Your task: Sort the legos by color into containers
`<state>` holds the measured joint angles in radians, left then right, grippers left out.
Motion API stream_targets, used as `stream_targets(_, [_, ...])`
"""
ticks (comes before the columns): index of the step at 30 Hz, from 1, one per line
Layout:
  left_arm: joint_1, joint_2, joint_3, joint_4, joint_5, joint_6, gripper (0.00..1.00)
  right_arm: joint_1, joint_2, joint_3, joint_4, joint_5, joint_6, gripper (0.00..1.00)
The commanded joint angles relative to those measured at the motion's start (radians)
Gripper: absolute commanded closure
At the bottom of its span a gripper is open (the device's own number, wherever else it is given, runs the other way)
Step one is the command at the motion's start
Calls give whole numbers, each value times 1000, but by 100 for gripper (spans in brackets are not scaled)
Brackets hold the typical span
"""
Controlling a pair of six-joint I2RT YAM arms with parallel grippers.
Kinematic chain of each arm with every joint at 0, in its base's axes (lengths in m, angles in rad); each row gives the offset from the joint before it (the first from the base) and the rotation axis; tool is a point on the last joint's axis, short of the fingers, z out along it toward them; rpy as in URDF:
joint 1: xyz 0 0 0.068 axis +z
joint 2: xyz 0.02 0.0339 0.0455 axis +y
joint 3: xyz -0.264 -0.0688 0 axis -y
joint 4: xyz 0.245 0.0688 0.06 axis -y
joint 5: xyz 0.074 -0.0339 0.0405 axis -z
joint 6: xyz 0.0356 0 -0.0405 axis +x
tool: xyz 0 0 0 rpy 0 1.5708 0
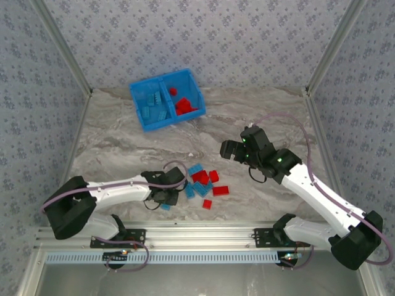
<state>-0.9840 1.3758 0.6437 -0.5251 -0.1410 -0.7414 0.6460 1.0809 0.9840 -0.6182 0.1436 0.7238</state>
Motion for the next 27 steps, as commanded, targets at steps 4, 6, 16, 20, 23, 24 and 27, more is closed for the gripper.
stream_targets(4, [-8,-120,59,-61,24,-54,76,5,-9,14,-23,19,23,0])
stream_targets(6, [17,-174,149,-121,-49,-27,80,5,-14,21,-28,19,22,0])
stream_targets(16, [432,-14,612,-77,-232,265,83,9,-43,26,-17,30,29,0])
stream_targets(20, [545,193,841,-58,-261,347,86,11,-54,26,-18,30,32,0])
stream_targets(23, [611,343,973,-17,-256,379,89,15,-70,15,-17,35,40,0])
stream_targets(24, [627,393,1018,-12,-255,386,89,16,-76,12,-15,35,39,0])
stream_targets(27, [665,524,1127,7,-240,413,89,17,-89,8,-26,34,39,0])
